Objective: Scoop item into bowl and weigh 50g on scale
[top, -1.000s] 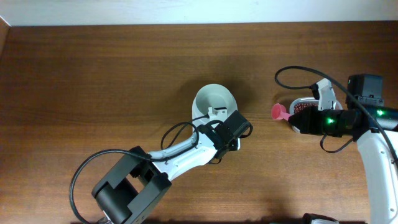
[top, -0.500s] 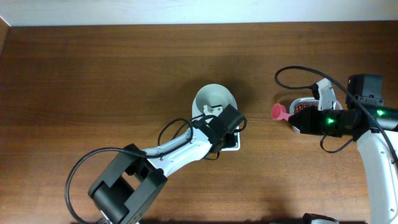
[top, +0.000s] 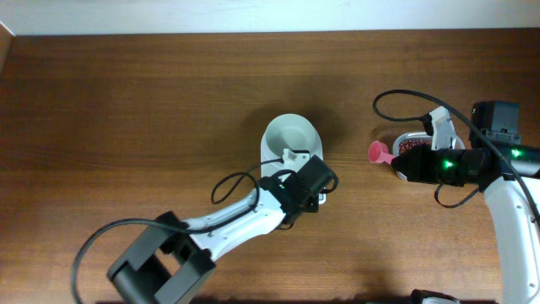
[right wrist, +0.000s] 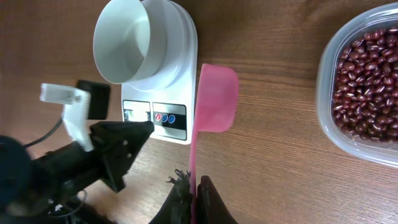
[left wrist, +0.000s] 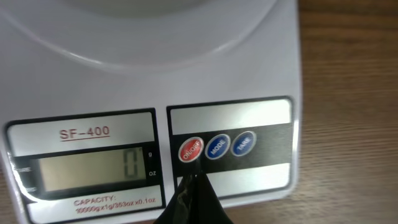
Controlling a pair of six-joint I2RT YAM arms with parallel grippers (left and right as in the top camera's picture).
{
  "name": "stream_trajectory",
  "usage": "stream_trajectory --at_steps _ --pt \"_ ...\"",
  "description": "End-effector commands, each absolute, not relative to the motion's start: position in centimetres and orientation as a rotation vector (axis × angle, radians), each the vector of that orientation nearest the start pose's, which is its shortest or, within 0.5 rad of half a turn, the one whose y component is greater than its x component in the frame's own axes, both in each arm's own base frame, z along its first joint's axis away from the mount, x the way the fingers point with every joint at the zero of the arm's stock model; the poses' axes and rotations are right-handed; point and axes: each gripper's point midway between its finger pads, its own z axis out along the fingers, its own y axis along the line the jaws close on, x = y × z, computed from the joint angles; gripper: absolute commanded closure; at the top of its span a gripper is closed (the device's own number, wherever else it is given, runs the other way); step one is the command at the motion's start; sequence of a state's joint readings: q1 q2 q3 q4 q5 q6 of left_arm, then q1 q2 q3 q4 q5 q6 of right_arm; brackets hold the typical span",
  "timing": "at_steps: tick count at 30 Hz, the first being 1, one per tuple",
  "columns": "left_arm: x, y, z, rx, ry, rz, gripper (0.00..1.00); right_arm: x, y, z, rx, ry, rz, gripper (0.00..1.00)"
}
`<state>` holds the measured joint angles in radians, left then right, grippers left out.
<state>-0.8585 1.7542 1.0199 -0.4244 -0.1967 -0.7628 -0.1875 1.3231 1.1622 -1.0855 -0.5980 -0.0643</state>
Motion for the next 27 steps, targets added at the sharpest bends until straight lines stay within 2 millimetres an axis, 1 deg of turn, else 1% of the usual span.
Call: stream_trajectory --at_steps 1,4,7,11,14,17,19,22,27 --pt "28.8 -26.1 0.9 0.091 2.677 -0.087 1.0 29.0 4.1 18.8 0.021 2.644 0.736 0.96" --pt "29.1 -26.2 0.4 0.097 2.667 -0.074 1.0 29.0 4.1 18.8 0.021 2.644 0.736 0.96" --pt "29.4 -26.5 0.6 0.131 2.646 -0.082 1.0 29.0 4.1 18.8 0.021 2.644 0.736 0.96" --pt "29.3 -26.3 0.5 0.134 2.655 -0.071 1.0 29.0 4.1 18.8 0.021 2.644 0.736 0.96" --pt "28.7 -26.0 0.2 0.145 2.679 -0.049 1.0 29.0 4.1 18.8 0.021 2.644 0.736 0.96" --pt "28.5 -26.2 0.0 0.152 2.693 -0.065 1.0 29.0 4.1 18.8 0.021 2.644 0.736 0.96" --pt "28.4 -26.2 -0.4 0.155 2.7 -0.061 1.0 29.0 4.1 18.8 0.021 2.644 0.736 0.96" --pt "28.2 -26.1 -1.5 0.162 2.723 -0.043 1.0 29.0 4.1 18.8 0.021 2.644 0.736 0.96" --pt "27.9 -26.1 -1.8 0.167 2.74 -0.047 1.0 29.0 4.1 18.8 0.021 2.644 0.736 0.96"
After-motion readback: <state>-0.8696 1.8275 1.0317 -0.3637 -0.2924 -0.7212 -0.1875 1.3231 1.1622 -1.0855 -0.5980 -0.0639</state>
